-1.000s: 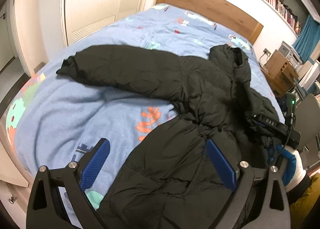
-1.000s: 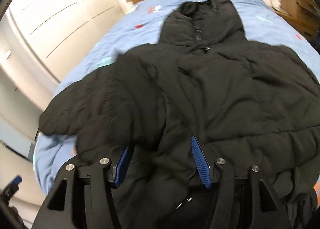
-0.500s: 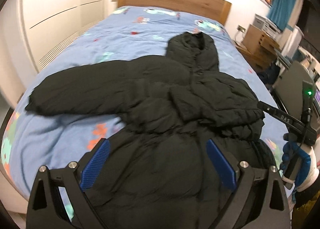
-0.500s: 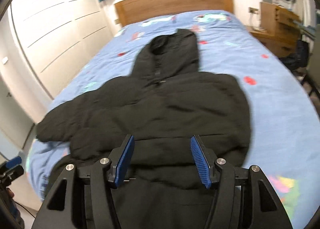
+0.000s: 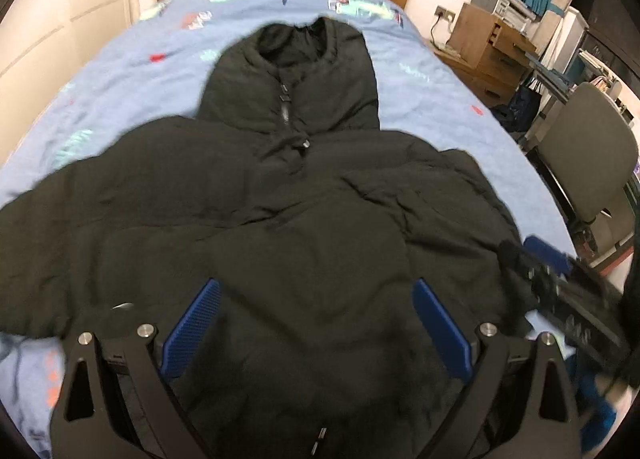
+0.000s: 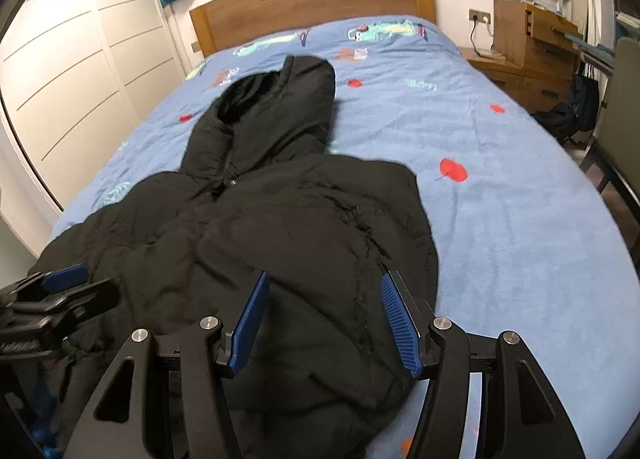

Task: Fold large clothes
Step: 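Fold the held sleeve across the coat body with the right gripper, release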

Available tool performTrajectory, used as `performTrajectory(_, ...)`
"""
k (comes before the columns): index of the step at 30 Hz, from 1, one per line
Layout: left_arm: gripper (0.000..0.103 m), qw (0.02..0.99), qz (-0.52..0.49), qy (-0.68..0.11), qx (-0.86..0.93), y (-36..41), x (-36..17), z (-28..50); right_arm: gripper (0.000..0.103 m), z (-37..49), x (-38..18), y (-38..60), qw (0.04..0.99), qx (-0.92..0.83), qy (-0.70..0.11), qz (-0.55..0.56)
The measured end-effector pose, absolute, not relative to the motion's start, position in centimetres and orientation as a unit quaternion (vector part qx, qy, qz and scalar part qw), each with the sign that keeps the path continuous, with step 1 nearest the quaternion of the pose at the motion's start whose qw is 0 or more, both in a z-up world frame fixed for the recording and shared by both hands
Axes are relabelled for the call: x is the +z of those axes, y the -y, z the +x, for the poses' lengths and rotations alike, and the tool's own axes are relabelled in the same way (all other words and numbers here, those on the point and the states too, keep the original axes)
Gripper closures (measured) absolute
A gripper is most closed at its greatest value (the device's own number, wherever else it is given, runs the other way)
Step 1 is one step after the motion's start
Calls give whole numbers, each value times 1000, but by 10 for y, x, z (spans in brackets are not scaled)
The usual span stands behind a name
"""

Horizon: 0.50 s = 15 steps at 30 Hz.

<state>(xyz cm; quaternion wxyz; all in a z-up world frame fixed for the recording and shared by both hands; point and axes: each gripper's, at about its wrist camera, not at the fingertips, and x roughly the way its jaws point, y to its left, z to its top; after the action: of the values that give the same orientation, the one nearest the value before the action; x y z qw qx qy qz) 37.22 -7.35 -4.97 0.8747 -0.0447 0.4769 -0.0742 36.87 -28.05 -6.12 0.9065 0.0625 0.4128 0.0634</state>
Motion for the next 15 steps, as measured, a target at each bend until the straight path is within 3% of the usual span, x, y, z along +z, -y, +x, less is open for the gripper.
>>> performTrajectory(6,5,862,-25,-506,-31,59,-110,402,43,383,-104,280,895,70,-434,70)
performTrajectory(15,5,861,-37,-506,22,-1,-102,383,38,379,-113,294,890,48,-449,55)
